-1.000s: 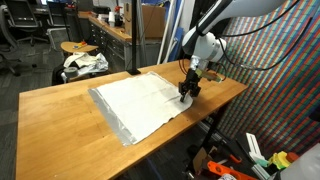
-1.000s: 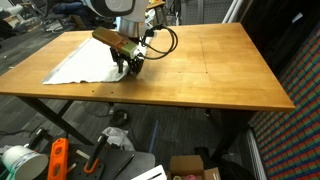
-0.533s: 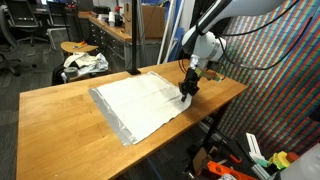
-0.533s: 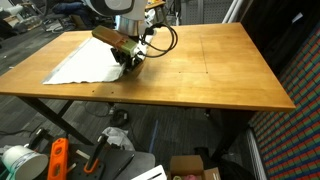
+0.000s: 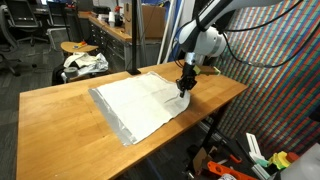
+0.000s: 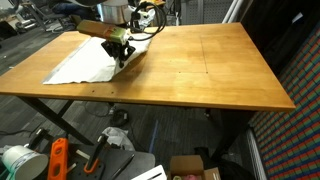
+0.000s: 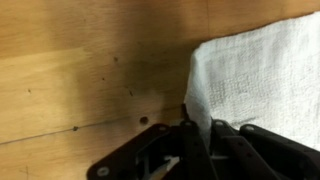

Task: Fold the towel on the table.

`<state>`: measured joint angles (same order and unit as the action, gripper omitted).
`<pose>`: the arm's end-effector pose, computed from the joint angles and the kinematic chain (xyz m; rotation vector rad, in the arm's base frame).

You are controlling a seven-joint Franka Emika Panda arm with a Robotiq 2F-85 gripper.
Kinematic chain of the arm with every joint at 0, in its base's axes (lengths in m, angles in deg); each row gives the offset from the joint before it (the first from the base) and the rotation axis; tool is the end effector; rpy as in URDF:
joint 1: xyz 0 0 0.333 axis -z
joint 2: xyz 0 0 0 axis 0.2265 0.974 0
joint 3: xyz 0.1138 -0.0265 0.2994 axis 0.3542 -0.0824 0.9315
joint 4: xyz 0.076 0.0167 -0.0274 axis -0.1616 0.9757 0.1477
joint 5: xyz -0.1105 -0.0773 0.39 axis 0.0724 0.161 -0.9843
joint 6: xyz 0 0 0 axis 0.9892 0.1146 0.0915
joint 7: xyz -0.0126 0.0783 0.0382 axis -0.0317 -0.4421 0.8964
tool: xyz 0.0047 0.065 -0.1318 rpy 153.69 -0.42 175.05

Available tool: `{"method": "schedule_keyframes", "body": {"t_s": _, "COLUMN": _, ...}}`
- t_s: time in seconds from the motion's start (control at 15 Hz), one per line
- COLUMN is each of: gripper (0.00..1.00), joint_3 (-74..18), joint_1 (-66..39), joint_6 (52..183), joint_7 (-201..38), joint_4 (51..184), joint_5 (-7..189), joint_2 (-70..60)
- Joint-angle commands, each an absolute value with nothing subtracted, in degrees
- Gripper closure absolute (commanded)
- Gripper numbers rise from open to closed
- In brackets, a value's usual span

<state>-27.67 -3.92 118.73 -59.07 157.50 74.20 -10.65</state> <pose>0.5090 -0.1077 0.2047 -2.9640 0.1374 0.1172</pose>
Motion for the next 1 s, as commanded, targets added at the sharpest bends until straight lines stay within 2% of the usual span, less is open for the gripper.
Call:
{"method": "schedule_keyframes", "body": {"t_s": 0.0, "gripper": 0.87, "joint_3": -26.63, "joint_1": -6.41, "joint_6": 119.04, "joint_7": -61.01, "joint_4": 162.96, "joint_5": 77.05, "joint_2": -17.5}}
{"method": "schedule_keyframes", "body": {"t_s": 0.47, "gripper": 0.87, "joint_3": -23.13, "joint_1": -11.45, "joint_6": 123.99, "joint_7": -61.56, "joint_4": 169.6, "joint_5": 69.84, "joint_2": -25.03}}
{"method": "schedule_keyframes", "body": {"t_s": 0.93, "gripper": 0.88, "joint_3": -18.73, "joint_1": -18.34, "joint_6": 138.89, "joint_7": -65.88, "joint_4": 174.89, "joint_5": 65.42, "joint_2": -26.61}}
